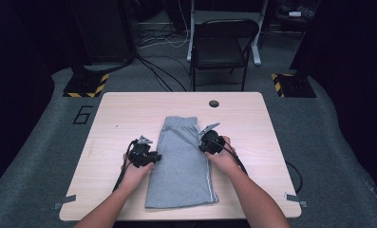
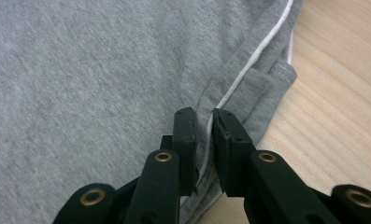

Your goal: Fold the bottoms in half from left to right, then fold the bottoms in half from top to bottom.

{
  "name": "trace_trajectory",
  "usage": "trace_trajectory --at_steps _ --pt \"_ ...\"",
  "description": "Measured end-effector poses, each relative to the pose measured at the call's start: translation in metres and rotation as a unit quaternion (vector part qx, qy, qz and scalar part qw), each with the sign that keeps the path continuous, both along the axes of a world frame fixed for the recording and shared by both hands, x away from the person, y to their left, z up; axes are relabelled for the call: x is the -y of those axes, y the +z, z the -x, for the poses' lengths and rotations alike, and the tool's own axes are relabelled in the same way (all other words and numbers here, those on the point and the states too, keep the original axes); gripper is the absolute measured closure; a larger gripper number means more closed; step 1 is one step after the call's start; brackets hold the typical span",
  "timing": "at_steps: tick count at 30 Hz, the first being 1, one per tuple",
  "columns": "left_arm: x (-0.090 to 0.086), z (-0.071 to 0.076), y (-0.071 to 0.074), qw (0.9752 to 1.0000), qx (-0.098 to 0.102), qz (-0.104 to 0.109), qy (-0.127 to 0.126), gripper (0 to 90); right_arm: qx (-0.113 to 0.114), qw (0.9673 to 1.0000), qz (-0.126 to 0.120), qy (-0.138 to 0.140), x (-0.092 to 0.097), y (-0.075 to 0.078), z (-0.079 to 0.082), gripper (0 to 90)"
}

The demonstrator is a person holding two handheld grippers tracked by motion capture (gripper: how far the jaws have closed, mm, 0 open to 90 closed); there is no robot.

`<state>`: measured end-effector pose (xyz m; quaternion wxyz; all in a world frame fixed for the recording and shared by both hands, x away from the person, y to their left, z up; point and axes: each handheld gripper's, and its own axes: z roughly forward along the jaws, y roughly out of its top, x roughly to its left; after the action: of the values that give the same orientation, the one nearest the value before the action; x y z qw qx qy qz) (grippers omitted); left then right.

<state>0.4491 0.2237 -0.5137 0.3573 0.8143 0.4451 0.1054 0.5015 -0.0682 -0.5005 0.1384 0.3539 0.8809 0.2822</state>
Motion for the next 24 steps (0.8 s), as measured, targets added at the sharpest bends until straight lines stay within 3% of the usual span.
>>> trace_trajectory --at_steps 3,6,12,16,24 --pt "0.0 0.001 -0.001 0.9999 -0.002 0.01 -0.001 81.2 -0.002 1.0 -0.004 0.0 0.0 0.0 0.0 79.4" --pt "0.001 0.001 -0.001 0.9999 -0.007 0.015 0.001 84.6 -0.004 1.0 -0.002 0.001 0.0 0.0 0.0 79.6" --pt "0.003 0.005 0.001 0.9999 -0.011 -0.003 -0.007 86.2 -0.008 1.0 -0.003 0.003 0.002 0.001 0.002 80.8" --pt "-0.001 0.007 0.002 0.9995 -0.029 0.007 -0.012 86.4 -0.011 0.9999 -0.002 0.005 0.002 0.002 0.006 81.7" --pt "-0.001 0.012 0.003 0.9995 -0.028 0.004 -0.012 85.6 -0.023 0.9996 -0.016 0.008 0.011 0.002 0.014 82.1"
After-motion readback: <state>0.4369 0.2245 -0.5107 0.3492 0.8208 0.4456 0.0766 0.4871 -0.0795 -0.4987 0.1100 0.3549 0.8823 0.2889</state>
